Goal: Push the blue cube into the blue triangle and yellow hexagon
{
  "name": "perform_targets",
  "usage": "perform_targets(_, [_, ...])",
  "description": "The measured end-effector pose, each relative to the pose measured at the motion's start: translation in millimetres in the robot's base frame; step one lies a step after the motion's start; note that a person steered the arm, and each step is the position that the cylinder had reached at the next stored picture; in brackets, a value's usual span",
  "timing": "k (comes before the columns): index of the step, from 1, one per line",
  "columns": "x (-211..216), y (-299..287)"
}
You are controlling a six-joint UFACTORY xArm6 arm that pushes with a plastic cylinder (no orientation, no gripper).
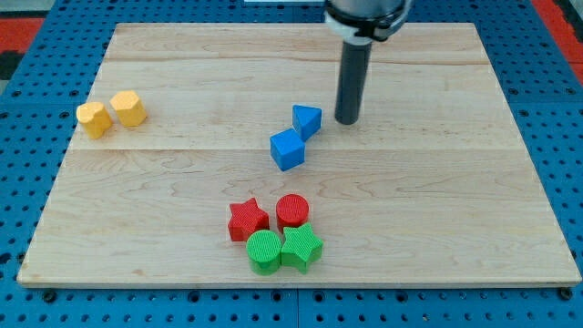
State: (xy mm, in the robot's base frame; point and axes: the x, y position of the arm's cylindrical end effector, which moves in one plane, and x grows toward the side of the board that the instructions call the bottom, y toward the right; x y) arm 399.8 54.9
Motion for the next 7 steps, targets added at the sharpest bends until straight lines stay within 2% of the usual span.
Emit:
perform_targets(1, [3,-29])
perform_targets(5, [-15,-207])
perform_targets(6, [-16,-159])
perform_targets(7, [-14,-22])
